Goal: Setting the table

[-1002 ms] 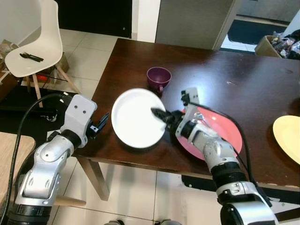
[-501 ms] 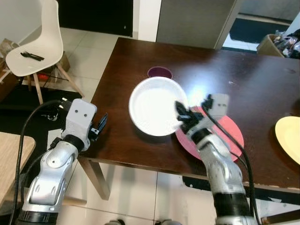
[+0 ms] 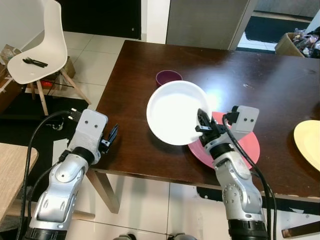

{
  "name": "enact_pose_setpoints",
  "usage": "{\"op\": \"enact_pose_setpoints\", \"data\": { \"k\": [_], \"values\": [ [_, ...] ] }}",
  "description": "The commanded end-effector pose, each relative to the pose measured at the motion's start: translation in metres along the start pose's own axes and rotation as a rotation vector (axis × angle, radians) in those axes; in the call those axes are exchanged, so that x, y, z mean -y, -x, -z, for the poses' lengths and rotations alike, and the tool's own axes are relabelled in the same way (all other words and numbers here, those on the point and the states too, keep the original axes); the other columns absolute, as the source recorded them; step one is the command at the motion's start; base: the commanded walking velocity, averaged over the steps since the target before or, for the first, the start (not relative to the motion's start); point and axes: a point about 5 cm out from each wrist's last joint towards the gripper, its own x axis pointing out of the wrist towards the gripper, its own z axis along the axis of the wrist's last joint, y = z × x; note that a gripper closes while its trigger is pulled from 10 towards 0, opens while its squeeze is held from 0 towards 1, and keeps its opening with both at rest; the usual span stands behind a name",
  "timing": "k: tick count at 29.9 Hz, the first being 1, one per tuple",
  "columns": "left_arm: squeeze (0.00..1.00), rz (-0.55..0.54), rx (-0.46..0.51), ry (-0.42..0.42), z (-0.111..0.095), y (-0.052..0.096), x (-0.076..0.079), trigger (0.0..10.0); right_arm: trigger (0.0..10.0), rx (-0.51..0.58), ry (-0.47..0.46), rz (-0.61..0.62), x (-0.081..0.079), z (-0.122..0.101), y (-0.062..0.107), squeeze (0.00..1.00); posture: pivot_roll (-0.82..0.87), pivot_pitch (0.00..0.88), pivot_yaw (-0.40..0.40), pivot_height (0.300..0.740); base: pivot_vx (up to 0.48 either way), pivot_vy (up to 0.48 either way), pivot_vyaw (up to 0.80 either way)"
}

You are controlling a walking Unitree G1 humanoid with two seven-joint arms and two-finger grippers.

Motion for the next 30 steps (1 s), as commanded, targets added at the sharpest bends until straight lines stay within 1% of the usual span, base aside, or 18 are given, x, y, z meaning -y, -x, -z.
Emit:
{"op": "enact_pose_setpoints", "data": {
  "k": [1,4,13,30],
  "values": [
    [0.0,0.001,-0.01,-0.002,0.0012,0.0022,0.0019,10.0,10.0,-0.002,-0.021,0.005,-0.0043,0.0029,0.0029,0.0,-0.07,0.048,0.031,0.74,0.0,0.0,0.0],
    [0.0,-0.007,-0.007,-0.003,0.0002,0.0018,0.0015,10.0,10.0,-0.009,-0.026,-0.001,-0.0067,0.0042,0.0031,0.0,-0.07,0.048,0.03,0.74,0.0,0.0,0.0],
    [0.0,-0.009,-0.007,-0.013,-0.0004,0.0016,-0.0002,10.0,10.0,-0.021,-0.033,-0.003,-0.0099,0.0074,0.0028,0.0,-0.06,0.049,0.037,0.74,-0.306,0.0,0.0],
    [0.0,-0.014,-0.01,-0.022,-0.0003,0.0011,-0.002,10.0,10.0,-0.036,-0.04,0.006,-0.0093,0.0114,0.0039,0.0,-0.06,0.049,0.04,0.74,-0.421,0.0,0.0]
  ]
}}
